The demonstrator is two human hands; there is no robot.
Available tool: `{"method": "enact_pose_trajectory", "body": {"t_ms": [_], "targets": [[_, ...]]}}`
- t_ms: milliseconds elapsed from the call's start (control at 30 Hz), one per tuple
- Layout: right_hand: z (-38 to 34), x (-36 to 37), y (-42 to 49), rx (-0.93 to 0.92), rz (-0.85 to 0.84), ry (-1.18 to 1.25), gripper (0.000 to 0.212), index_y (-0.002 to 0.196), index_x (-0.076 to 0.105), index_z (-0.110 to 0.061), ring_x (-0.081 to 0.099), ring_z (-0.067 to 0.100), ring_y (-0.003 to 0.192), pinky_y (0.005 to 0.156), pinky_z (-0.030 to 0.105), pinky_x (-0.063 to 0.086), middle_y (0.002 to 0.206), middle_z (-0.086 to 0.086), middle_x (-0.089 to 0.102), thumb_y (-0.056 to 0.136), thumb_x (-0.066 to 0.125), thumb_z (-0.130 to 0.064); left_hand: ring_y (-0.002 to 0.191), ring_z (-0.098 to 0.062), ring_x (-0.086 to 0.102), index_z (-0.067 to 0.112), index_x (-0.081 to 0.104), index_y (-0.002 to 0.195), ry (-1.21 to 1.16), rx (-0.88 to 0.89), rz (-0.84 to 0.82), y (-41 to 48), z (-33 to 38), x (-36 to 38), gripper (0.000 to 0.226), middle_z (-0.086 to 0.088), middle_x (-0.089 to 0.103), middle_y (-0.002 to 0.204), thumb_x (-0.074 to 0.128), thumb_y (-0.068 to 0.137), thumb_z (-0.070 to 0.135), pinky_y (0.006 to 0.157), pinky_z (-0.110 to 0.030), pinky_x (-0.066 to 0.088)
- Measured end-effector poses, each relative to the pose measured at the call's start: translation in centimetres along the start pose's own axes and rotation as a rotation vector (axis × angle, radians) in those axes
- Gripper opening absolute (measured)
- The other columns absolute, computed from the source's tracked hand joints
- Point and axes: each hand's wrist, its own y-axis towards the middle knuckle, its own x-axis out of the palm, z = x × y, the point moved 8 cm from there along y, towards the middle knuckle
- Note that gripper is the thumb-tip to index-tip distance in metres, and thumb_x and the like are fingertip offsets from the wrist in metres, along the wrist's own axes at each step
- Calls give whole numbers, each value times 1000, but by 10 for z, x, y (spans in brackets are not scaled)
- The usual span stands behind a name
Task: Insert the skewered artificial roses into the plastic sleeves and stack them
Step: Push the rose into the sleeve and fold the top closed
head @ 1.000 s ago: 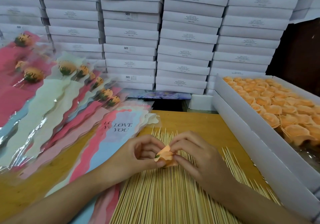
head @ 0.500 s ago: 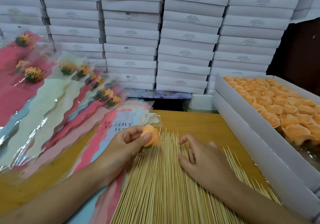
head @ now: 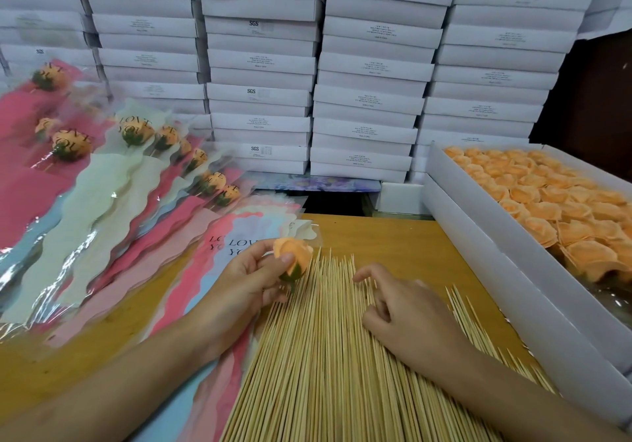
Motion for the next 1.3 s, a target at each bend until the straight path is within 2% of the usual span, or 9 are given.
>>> {"method": "enact_pose_trajectory", "body": {"t_ms": [167, 300, 433, 567, 700, 833, 1000, 1100, 1300], "targets": [[9, -1, 3, 59, 9, 207, 33, 116, 46, -40, 48, 6, 54, 60, 19, 37, 57, -9, 50, 93, 55, -18, 68, -9, 66, 9, 59, 120, -10, 3, -6, 0, 1, 1, 43, -3, 70, 87, 66, 79, 19, 62, -21, 57], [13, -9, 6, 103, 91, 483, 36, 126, 46, -33, 42, 2, 48, 53, 21, 38, 56, -13, 54, 96, 54, -13, 93, -26, 69, 9, 61, 117, -41, -2, -6, -2, 2, 2, 41, -17, 70, 106, 68, 78, 20, 67, -23, 58], [13, -11, 8, 199, 104, 905, 44, 134, 44, -33, 45, 3, 47, 48, 17, 40, 67, -5, 66, 98, 51, -8, 91, -26, 71, 7, 61, 114, -51, 13, -7, -3, 5, 4, 38, -18, 71, 104, 66, 79, 19, 66, -22, 58], [4, -2, 7, 222, 3, 1166, 45, 139, 46, -27, 44, 3, 46, 47, 18, 40, 68, -2, 62, 99, 48, -7, 79, -17, 68, 3, 60, 117, 3, 4, -21, -3, 3, 6, 39, -14, 69, 101, 62, 83, 23, 65, -21, 57], [-15, 11, 2, 189, -241, 1415, 54, 139, 47, -22, 44, 4, 44, 45, 19, 43, 70, 2, 61, 87, 58, -11, 68, -13, 59, -2, 60, 115, 18, 11, -32, -2, 3, 7, 37, -7, 66, 84, 58, 87, 22, 63, -19, 53], [-27, 21, -5, 121, -387, 1397, 43, 135, 53, -22, 39, 4, 40, 44, 20, 43, 66, 1, 55, 96, 49, -4, 67, -12, 60, -3, 60, 114, -10, 24, -25, -2, 5, 7, 37, -8, 68, 84, 59, 85, 20, 62, -19, 54], [-31, 26, -8, 113, -478, 1349, 32, 125, 64, -27, 37, 4, 40, 44, 20, 43, 60, -2, 51, 96, 54, -15, 72, -14, 64, -2, 60, 115, -33, 22, 4, -2, 5, 5, 35, -13, 68, 95, 58, 86, 17, 64, -20, 56], [-35, 27, -9, 78, -516, 1352, 36, 124, 64, -30, 39, 3, 42, 46, 18, 44, 63, -4, 53, 88, 60, -26, 74, -14, 65, 0, 59, 117, -30, 25, 15, -3, 5, 4, 34, -14, 67, 98, 58, 87, 16, 64, -20, 55], [-33, 29, -8, 65, -504, 1353, 39, 128, 61, -27, 38, 2, 42, 46, 18, 44, 64, -4, 54, 89, 58, -25, 77, -15, 64, 1, 58, 119, -11, 42, 31, -3, 7, 3, 34, -15, 65, 99, 56, 88, 15, 65, -20, 55]]}}
